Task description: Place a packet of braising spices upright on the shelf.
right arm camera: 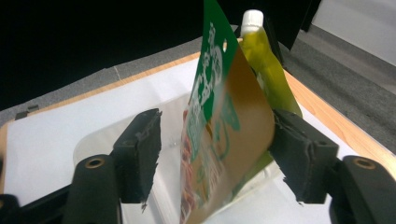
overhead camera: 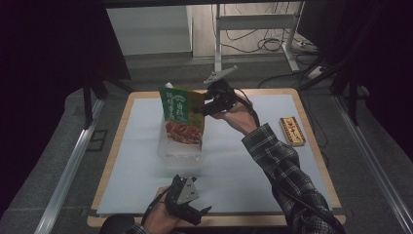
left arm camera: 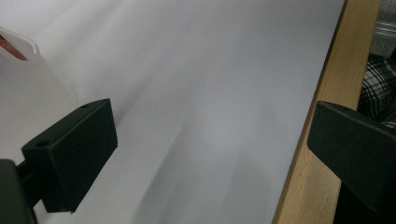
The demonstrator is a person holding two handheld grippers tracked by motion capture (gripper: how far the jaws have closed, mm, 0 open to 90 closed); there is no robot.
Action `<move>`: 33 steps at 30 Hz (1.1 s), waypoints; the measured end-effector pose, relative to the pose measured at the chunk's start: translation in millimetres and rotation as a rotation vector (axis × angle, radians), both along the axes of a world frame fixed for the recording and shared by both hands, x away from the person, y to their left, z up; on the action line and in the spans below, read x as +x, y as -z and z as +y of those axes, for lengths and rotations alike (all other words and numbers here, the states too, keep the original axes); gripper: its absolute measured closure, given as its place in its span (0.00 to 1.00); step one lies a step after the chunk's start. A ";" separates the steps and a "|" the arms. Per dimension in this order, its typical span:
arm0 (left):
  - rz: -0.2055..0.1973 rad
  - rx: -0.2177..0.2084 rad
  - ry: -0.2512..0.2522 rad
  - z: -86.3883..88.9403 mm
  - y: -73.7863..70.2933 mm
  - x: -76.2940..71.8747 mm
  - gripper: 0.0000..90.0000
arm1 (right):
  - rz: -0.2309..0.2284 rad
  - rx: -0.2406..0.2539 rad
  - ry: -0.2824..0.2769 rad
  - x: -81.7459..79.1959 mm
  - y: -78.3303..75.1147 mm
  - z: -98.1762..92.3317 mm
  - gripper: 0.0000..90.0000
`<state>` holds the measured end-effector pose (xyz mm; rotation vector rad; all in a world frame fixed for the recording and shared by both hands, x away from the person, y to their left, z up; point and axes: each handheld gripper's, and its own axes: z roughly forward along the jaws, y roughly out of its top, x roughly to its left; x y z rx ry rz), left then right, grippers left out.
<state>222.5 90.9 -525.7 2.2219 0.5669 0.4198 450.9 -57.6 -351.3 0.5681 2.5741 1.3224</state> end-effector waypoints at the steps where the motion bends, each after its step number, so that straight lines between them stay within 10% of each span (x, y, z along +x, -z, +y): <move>1: 0.000 0.000 0.000 0.0 0.0 0.1 0.02 | -0.005 -0.002 0.001 -0.3 0.4 -1.2 0.37; 33: 0.002 -0.043 -0.008 1.9 -0.9 0.8 0.01 | 0.017 0.030 0.009 -13.0 27.7 -48.9 0.11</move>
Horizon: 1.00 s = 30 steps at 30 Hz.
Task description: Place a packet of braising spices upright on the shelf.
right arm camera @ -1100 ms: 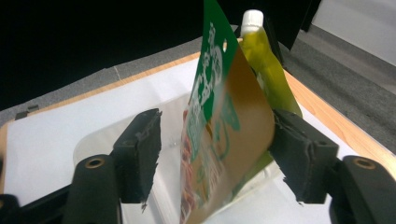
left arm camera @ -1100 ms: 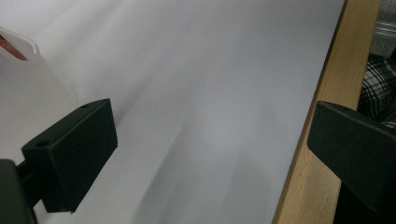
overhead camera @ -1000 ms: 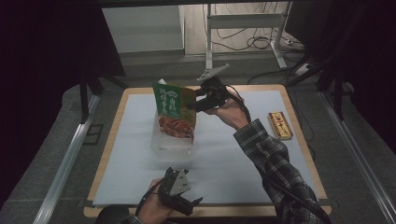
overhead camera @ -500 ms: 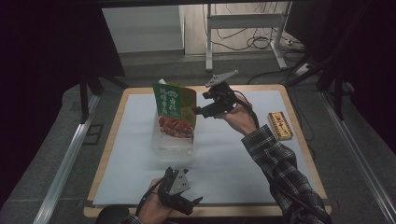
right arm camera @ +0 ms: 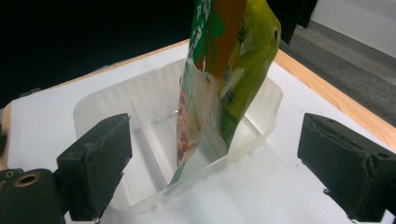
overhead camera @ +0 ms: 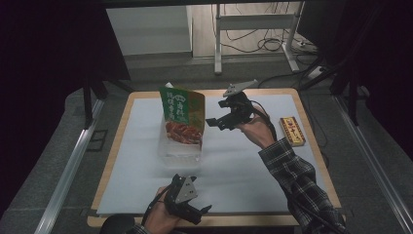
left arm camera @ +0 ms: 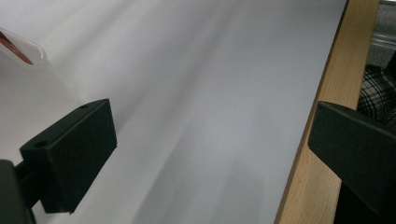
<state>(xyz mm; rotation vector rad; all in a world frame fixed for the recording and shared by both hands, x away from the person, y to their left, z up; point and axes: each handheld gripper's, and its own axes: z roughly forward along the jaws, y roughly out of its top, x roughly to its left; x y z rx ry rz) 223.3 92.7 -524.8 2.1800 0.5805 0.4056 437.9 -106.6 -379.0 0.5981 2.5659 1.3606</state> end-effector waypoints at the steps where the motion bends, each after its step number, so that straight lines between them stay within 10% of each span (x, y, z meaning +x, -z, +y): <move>1: 0.000 -0.002 -0.001 0.1 0.0 0.0 0.01 | 0.001 0.000 0.000 -0.1 1.1 -1.5 0.10; 30: 0.001 -0.049 -0.001 3.7 -0.7 1.5 0.00 | 0.013 -0.035 0.035 -21.5 33.3 -33.6 0.00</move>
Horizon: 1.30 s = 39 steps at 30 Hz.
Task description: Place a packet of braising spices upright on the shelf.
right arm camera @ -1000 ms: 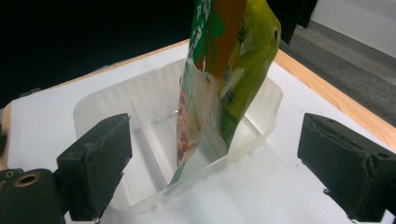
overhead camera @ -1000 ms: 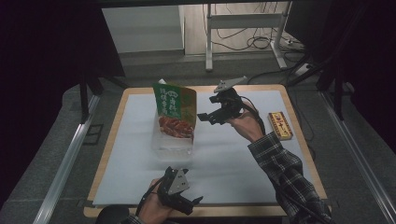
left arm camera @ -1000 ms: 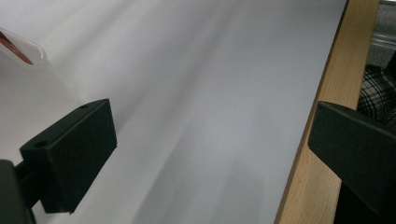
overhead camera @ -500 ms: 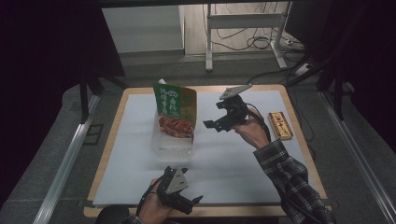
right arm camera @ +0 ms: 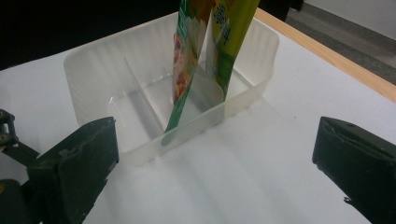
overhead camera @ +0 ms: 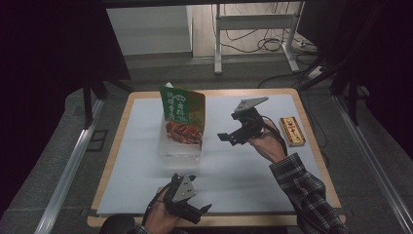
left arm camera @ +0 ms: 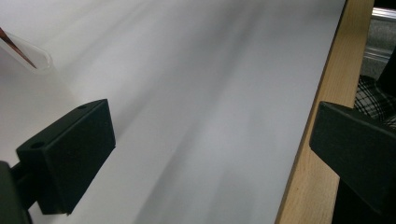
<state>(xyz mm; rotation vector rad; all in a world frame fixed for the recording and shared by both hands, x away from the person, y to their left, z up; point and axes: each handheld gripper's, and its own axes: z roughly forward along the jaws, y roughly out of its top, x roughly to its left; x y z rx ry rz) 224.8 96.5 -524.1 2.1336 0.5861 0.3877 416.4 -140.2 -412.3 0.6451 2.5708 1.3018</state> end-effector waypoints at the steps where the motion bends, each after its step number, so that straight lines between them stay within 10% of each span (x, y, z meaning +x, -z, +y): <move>1: 0.003 -0.006 -0.002 0.2 -0.1 0.0 0.00 | -0.001 -0.001 0.000 -0.4 1.4 -1.1 0.00; 39: -0.006 0.044 0.008 -1.7 2.2 -0.2 0.00 | 0.041 -0.068 0.147 0.2 54.6 -51.7 0.02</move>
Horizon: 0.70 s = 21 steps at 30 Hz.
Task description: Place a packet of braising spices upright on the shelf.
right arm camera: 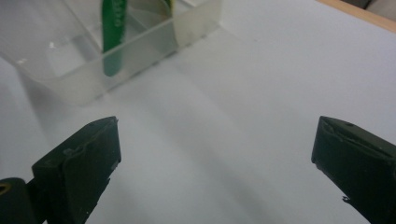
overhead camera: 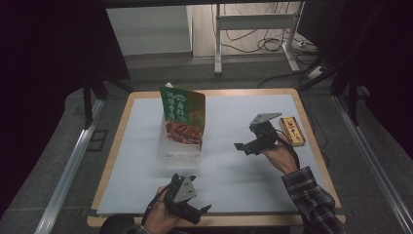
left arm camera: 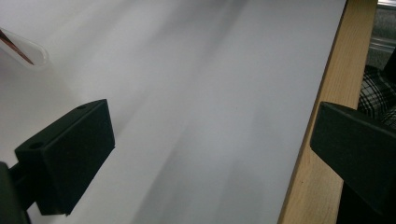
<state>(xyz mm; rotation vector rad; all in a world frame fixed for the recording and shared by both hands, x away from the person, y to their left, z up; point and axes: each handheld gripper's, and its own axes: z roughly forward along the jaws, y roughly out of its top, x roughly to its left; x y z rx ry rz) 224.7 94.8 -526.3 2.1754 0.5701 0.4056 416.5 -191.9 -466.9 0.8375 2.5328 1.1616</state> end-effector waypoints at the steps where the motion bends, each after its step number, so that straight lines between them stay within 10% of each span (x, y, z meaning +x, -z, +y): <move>1: 0.001 -0.002 -0.002 -0.5 0.3 -0.3 0.00 | 0.003 -0.005 0.012 1.3 1.0 -1.7 0.01; 21: -0.005 0.019 0.004 -2.2 1.3 -0.4 0.00 | 0.013 -0.019 0.189 20.3 1.2 -46.8 0.01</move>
